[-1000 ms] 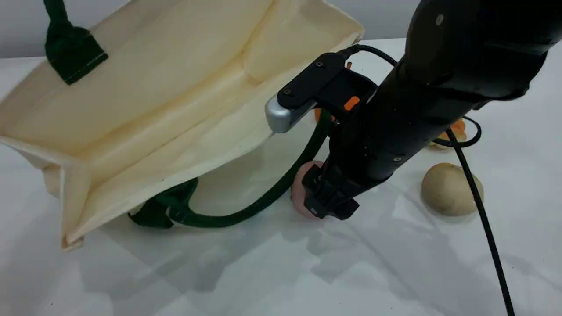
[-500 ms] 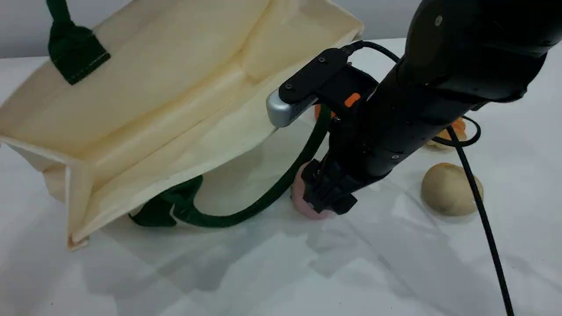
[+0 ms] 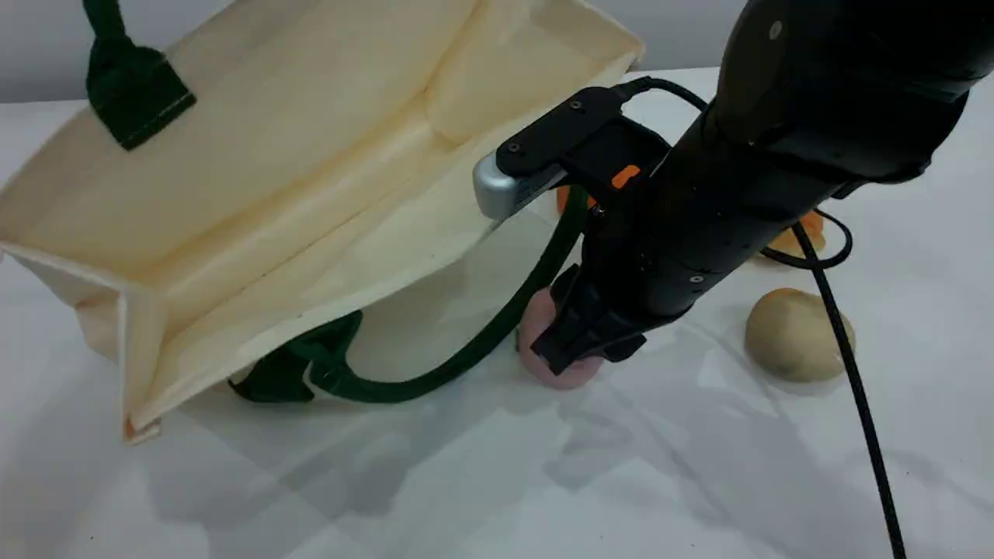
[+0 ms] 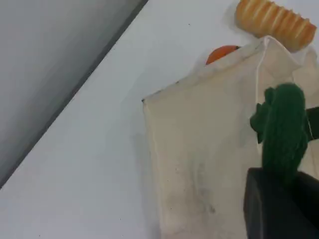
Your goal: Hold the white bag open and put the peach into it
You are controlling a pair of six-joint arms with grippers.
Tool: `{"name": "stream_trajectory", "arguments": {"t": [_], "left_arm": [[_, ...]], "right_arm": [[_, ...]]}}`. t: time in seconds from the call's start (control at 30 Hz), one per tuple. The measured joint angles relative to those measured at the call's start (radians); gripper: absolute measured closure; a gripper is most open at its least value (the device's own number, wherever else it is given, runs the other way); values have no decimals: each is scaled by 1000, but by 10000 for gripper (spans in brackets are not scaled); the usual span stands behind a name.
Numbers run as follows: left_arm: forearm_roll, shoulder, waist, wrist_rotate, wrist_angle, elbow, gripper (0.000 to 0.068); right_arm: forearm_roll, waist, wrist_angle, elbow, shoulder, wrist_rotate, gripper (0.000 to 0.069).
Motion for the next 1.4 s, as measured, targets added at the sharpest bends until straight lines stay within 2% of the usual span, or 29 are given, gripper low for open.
{"name": "stream_trajectory", "arguments": {"t": [0.43, 0.57, 0.9, 1.07, 1.23, 1.4], "left_arm": [[4, 0, 0, 0, 0, 0, 593], [28, 0, 0, -5, 0, 0, 593], [26, -1, 0, -9, 0, 0, 593], [26, -1, 0, -9, 0, 0, 593], [26, -1, 0, -9, 0, 0, 593], [26, -1, 0, -9, 0, 0, 593]], "right_arm": [[-10, 0, 44, 0, -8, -6, 566], [-10, 0, 68, 1, -35, -25, 567], [-27, -1, 121, 1, -129, -31, 567], [-57, -1, 187, 4, -170, -19, 567], [-121, -31, 229, 8, -202, 46, 567], [-240, -110, 327, 10, -228, 172, 568]]}}
